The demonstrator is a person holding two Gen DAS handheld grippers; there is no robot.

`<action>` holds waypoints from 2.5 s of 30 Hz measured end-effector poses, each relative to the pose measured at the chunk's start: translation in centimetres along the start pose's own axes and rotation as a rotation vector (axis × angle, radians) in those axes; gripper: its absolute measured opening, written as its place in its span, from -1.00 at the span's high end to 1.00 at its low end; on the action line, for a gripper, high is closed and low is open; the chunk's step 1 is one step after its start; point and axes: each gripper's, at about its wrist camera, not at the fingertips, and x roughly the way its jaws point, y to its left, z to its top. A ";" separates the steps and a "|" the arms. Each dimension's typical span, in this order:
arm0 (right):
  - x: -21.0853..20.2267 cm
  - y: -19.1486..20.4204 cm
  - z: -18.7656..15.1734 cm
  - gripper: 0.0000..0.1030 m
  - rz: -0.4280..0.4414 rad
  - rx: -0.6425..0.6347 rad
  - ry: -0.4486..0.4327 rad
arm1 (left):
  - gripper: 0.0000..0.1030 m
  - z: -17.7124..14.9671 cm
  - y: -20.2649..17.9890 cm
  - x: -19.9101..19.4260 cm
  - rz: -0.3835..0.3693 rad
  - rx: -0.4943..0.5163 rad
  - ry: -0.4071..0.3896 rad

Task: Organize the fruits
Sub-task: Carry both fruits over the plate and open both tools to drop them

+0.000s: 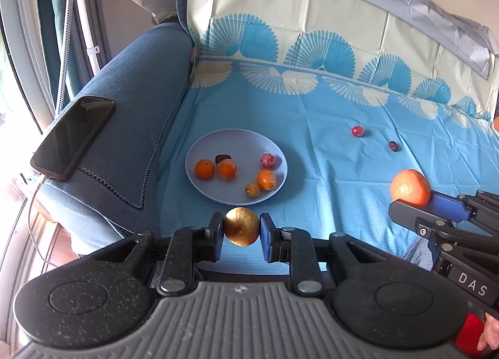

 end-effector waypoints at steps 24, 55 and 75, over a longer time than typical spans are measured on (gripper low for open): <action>2.8 0.7 -0.2 0.32 0.006 -0.020 0.083 | 0.49 0.1 0.5 2.7 -0.002 -0.024 0.063; 19.5 0.1 2.2 0.32 0.028 -0.028 0.197 | 0.49 8.5 3.3 18.3 0.018 -0.046 0.130; 28.9 -0.3 2.3 0.22 0.053 -0.094 0.281 | -0.86 8.4 3.5 24.6 0.016 0.056 0.140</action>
